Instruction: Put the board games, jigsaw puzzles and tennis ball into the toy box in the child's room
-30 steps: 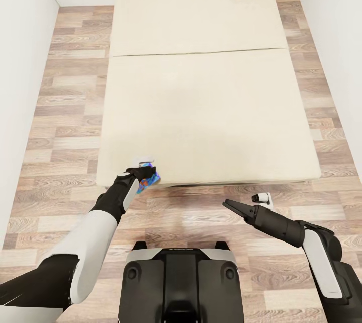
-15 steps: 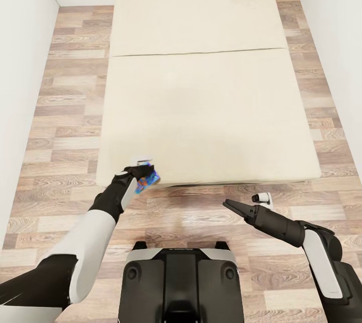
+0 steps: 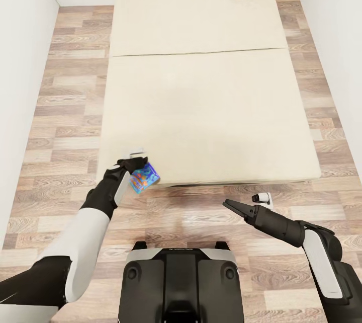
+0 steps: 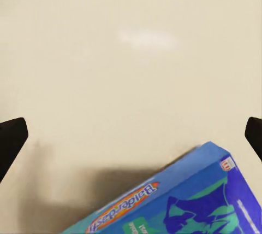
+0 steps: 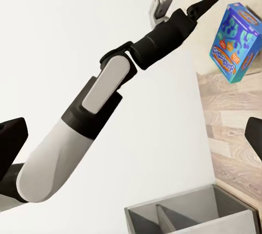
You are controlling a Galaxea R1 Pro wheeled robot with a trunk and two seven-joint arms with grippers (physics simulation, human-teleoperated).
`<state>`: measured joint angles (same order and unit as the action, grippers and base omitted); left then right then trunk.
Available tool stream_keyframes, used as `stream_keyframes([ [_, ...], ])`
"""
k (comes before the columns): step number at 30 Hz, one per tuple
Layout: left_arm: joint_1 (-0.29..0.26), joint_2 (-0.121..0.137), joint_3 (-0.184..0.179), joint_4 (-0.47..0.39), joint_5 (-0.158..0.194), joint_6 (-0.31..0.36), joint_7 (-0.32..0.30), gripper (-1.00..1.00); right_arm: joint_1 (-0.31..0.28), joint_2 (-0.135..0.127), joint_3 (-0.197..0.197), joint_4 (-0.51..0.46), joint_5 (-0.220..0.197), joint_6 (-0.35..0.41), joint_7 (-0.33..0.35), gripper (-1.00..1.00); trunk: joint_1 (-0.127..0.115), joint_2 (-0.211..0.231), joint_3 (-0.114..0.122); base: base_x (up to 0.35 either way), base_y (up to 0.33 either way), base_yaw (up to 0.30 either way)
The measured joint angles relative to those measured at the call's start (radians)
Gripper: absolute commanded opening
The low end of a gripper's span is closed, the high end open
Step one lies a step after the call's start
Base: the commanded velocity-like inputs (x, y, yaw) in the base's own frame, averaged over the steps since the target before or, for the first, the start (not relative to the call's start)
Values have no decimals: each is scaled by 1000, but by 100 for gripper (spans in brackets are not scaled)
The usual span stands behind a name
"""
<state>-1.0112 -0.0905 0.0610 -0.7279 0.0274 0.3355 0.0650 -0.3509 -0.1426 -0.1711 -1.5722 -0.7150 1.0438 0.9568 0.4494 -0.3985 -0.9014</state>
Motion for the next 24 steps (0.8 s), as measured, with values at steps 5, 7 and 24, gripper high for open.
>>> stream_keyframes([
  [5,0,35,5,-54,4,64,-5,100,0,-1,0,0,0,0,0,100,0,0,0,0,0,0],
  [7,0,56,23,-83,8,103,-13,100,0,-2,0,1,0,0,0,100,0,0,0,0,0,0],
  [24,11,344,393,-157,42,484,-563,100,0,-10,-14,7,1,-1,5,100,0,0,0,0,0,0],
])
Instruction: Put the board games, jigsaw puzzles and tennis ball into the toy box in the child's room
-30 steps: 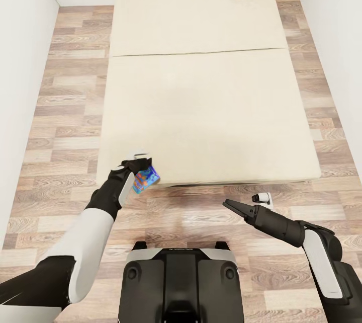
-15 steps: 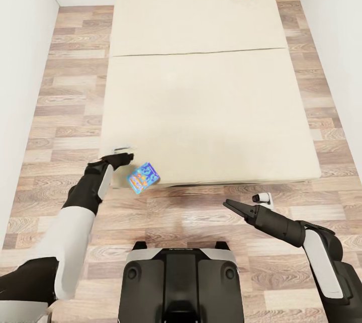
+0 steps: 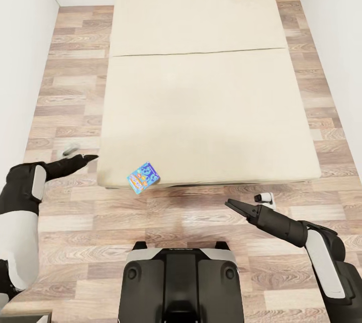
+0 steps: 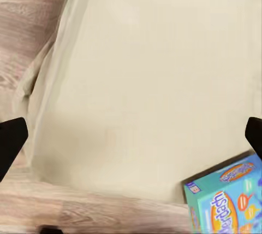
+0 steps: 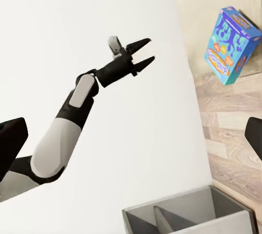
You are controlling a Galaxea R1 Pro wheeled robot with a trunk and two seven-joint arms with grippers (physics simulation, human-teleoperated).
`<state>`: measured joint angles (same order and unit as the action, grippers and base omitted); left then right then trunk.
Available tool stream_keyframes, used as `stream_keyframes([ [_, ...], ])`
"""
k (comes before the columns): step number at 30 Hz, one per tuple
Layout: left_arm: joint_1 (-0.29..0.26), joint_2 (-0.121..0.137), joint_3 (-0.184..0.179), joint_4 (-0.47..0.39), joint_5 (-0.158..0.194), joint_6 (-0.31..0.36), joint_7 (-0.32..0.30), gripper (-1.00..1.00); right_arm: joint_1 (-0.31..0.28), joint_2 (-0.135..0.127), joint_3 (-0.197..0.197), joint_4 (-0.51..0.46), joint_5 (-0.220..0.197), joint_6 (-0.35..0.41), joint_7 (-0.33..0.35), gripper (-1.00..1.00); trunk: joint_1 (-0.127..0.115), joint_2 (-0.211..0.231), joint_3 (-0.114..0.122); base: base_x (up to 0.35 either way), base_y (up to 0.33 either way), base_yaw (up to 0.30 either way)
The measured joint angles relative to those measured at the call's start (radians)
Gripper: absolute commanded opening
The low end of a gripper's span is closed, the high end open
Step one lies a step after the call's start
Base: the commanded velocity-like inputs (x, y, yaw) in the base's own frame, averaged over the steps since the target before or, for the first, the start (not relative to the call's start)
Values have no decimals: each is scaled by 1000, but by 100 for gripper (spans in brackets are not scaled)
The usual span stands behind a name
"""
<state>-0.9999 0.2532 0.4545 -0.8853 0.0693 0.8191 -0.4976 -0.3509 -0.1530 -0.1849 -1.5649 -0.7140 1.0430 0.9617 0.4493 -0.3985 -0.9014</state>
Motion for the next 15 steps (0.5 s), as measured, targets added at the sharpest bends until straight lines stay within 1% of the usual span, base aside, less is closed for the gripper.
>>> stream_keyframes([
  [1,7,27,20,4,-1,20,-78,100,0,0,-4,1,1,0,0,100,0,0,0,0,0,0],
  [2,14,40,31,7,-1,28,-118,100,0,0,-6,1,3,-1,0,100,0,0,0,0,0,0],
  [4,61,82,70,26,-3,45,-265,100,0,0,-18,3,18,-1,0,100,0,0,0,0,0,0],
  [5,77,90,79,32,-2,48,-300,100,0,0,-21,4,24,-1,0,100,0,0,0,0,0,0],
  [6,106,103,91,39,-3,51,-363,100,0,0,-25,4,40,-2,0,100,0,0,0,0,0,0],
  [8,137,113,100,44,-1,53,-422,100,0,0,-27,4,58,-2,0,100,0,0,0,0,0,0],
  [9,164,119,105,48,-3,52,-470,100,0,0,-29,5,74,-2,1,100,0,0,0,0,0,0],
  [11,202,124,110,52,-3,51,-522,100,0,1,-31,5,90,-3,0,100,0,0,0,0,0,0],
  [13,233,126,111,53,-5,48,-552,100,0,1,-31,5,100,-4,-1,100,0,0,0,0,0,0],
  [15,248,127,111,54,-5,47,-563,100,0,2,-32,5,103,-6,-1,100,0,0,0,0,0,0],
])
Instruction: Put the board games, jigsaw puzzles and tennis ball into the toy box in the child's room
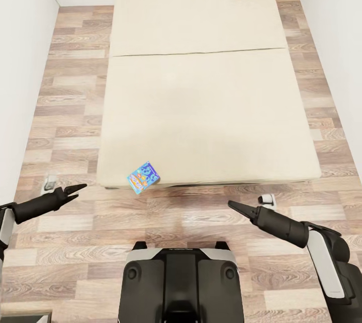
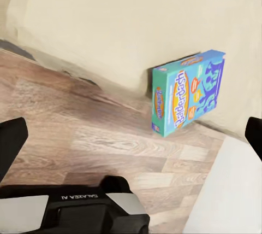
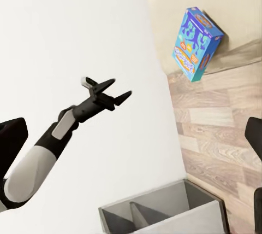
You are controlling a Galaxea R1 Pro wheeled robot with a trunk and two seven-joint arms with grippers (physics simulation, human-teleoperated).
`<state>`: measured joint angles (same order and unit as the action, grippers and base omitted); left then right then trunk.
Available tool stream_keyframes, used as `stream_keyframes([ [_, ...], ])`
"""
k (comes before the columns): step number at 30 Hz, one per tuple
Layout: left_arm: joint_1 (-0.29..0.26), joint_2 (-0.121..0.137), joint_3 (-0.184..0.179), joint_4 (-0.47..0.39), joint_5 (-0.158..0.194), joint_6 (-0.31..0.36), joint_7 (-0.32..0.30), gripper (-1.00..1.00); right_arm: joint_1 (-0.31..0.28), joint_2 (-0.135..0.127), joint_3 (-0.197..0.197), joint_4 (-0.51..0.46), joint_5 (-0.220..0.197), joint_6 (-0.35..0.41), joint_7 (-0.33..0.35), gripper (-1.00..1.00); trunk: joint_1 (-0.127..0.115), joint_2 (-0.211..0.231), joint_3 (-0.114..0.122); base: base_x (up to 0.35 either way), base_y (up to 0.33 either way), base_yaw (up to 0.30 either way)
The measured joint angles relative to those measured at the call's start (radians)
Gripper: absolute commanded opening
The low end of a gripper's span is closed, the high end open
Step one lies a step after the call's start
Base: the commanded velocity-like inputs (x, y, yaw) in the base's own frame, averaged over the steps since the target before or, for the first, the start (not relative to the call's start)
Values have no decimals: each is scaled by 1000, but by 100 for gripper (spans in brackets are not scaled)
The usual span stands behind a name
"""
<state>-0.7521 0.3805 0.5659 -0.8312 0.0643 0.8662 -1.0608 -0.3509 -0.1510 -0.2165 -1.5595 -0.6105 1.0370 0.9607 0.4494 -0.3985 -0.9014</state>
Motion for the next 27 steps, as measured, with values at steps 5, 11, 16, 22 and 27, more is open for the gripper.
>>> stream_keyframes([
  [5,24,1,-6,-1,3,-2,-19,100,0,5,2,5,6,-63,-50,100,0,0,0,0,0,0],
  [11,28,1,-7,-2,4,-2,-23,100,0,13,1,20,4,-81,-149,100,0,0,0,0,1,0],
  [16,28,2,-8,-2,3,-1,-24,100,0,12,-1,41,3,-89,-173,100,0,0,0,0,126,0],
  [22,28,6,-7,-2,1,0,-57,100,0,14,-1,42,4,-92,-191,100,0,0,0,0,39,0],
  [27,28,11,-8,-4,-1,6,-112,100,0,14,0,43,3,-91,-195,100,0,0,0,0,3,0],
])
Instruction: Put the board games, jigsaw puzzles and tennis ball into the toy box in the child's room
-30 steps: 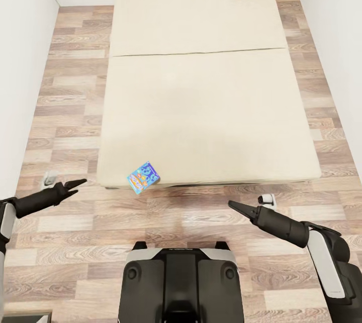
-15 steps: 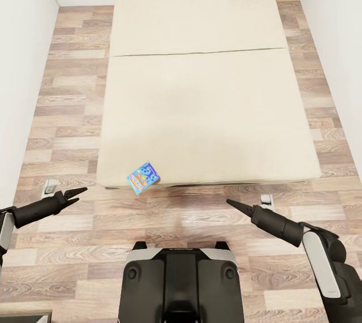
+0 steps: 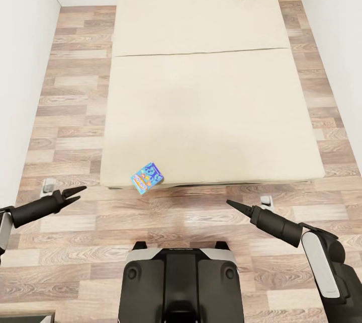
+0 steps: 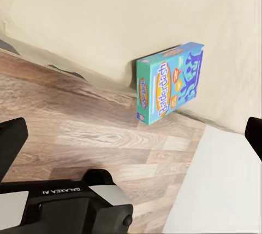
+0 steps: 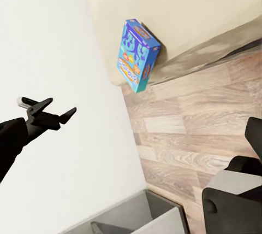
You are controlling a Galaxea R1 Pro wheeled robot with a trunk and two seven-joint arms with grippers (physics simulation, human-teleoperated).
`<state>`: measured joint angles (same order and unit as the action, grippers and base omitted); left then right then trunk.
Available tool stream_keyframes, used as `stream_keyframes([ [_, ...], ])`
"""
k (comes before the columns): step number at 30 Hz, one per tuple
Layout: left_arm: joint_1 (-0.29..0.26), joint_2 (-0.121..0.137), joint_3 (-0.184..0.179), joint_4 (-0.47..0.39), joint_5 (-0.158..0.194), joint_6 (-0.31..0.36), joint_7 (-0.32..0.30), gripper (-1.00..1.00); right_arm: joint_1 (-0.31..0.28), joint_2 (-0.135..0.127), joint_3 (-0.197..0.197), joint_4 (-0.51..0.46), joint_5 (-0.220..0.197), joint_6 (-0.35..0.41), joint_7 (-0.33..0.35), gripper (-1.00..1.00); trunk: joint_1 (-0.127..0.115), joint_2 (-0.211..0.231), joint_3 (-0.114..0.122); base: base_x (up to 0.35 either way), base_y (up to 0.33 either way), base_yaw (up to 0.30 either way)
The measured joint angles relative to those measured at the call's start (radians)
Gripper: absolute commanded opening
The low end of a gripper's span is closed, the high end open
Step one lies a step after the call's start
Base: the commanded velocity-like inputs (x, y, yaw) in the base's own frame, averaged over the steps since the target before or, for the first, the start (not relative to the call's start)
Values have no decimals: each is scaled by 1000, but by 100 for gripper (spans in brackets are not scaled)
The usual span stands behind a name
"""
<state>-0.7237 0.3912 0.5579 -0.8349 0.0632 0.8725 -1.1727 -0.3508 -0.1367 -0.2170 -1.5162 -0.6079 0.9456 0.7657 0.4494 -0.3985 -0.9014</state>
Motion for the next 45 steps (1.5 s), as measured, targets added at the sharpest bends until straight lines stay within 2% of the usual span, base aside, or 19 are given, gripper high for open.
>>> stream_keyframes([
  [5,0,12,-1,-2,-1,6,-20,100,0,1,1,1,-1,1,-1,100,0,0,0,0,0,0],
  [17,0,14,-2,-3,-3,31,-24,100,0,1,1,1,-1,-1,0,100,0,0,2,0,0,0],
  [39,2,17,-2,-3,-1,28,-24,100,0,0,0,1,0,-1,2,100,0,0,37,0,39,0],
  [45,3,17,-2,-3,-1,25,-24,100,0,0,0,1,0,-21,2,100,0,0,46,0,8,0],
])
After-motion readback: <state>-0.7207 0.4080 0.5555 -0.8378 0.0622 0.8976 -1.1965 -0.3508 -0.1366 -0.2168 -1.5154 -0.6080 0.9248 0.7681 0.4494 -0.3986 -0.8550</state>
